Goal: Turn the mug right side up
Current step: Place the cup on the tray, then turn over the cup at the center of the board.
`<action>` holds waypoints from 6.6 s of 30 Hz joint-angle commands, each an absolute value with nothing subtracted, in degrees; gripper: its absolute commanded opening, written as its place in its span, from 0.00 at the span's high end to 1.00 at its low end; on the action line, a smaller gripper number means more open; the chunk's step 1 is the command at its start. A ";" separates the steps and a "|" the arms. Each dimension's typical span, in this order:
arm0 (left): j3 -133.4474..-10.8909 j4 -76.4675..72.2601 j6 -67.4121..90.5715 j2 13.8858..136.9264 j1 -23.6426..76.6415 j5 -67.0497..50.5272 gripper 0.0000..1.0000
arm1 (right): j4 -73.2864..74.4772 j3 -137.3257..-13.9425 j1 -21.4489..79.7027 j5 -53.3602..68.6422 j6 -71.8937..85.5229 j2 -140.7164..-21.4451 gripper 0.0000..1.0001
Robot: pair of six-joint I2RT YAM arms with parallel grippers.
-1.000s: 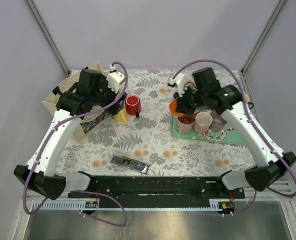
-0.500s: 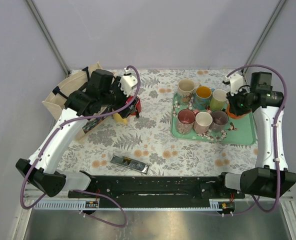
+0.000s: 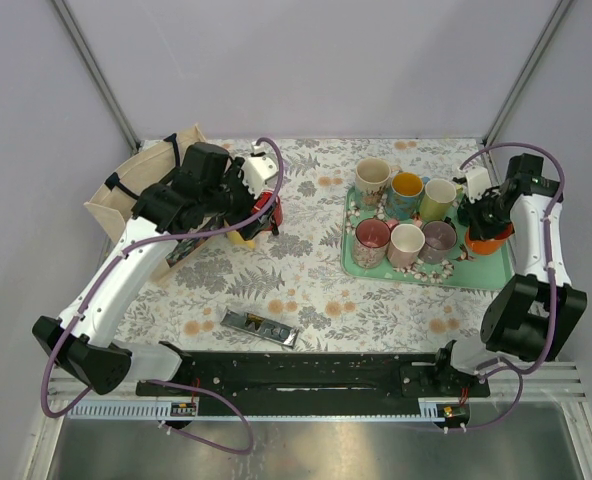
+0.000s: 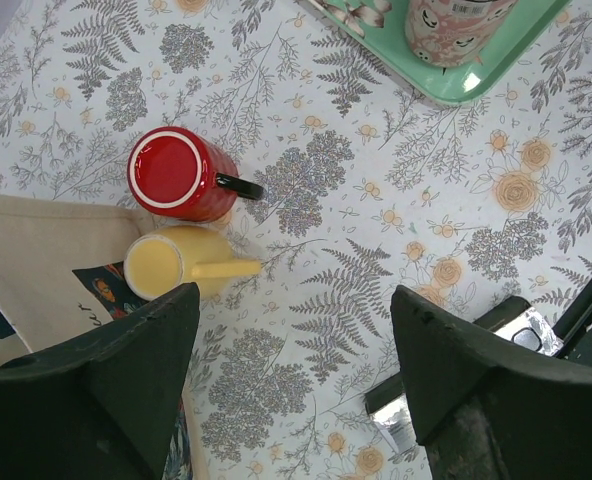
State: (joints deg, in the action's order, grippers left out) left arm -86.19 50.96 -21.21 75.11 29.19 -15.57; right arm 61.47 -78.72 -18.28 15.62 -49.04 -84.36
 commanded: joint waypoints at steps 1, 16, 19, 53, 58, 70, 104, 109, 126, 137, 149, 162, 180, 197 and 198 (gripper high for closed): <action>-85.52 49.75 -23.90 72.86 29.36 -15.12 0.19 | 53.00 -79.72 -18.46 13.10 -49.75 -86.83 1.00; -87.89 53.00 -26.10 74.88 29.44 -13.36 0.18 | 44.30 -77.87 -18.37 11.78 -47.20 -97.03 1.00; -88.85 53.44 -26.80 75.67 29.36 -13.10 0.18 | 43.68 -78.22 -18.46 12.04 -46.23 -98.69 1.00; -94.03 44.30 -14.16 98.15 29.09 7.03 0.12 | 52.21 -77.96 -18.37 23.02 -33.59 -85.17 0.49; -102.99 44.74 -10.81 107.82 28.39 9.05 0.11 | 52.03 -79.36 -18.19 26.98 -27.96 -81.13 0.45; -114.61 49.13 -6.07 122.25 23.47 6.60 0.11 | 52.91 -84.02 -17.40 32.34 -23.12 -76.20 0.35; -95.54 45.63 10.98 89.59 16.63 -15.03 0.13 | 39.82 -90.18 17.83 24.87 -8.43 -90.34 0.01; -88.79 34.48 5.20 73.60 15.03 -16.26 0.12 | 36.05 -89.48 28.19 22.86 -13.09 -94.30 0.00; -76.64 33.05 1.23 57.66 14.68 -8.44 0.11 | 32.61 -90.44 41.31 10.99 -3.87 -113.55 0.32; -76.03 31.82 1.84 57.39 13.62 -10.10 0.12 | 27.25 -90.09 43.15 8.62 -1.41 -118.47 0.35; -68.92 29.37 -6.39 56.61 13.80 -14.06 0.14 | 30.14 -90.70 40.44 18.23 -5.54 -111.99 1.00; -41.67 -1.12 -53.93 39.55 23.71 -18.46 0.09 | 40.61 -104.07 26.89 76.61 6.40 -108.64 1.00; -37.35 -31.47 -69.96 54.14 36.47 -17.49 0.43 | -20.48 -86.48 26.54 92.55 63.54 -106.00 1.00; -35.07 -41.57 -81.74 62.23 36.12 -14.15 0.39 | -15.21 -86.84 26.19 92.81 62.84 -106.70 1.00; -35.24 -41.75 -81.83 62.49 36.12 -14.32 0.44 | -15.03 -86.75 26.19 92.81 62.75 -106.70 1.00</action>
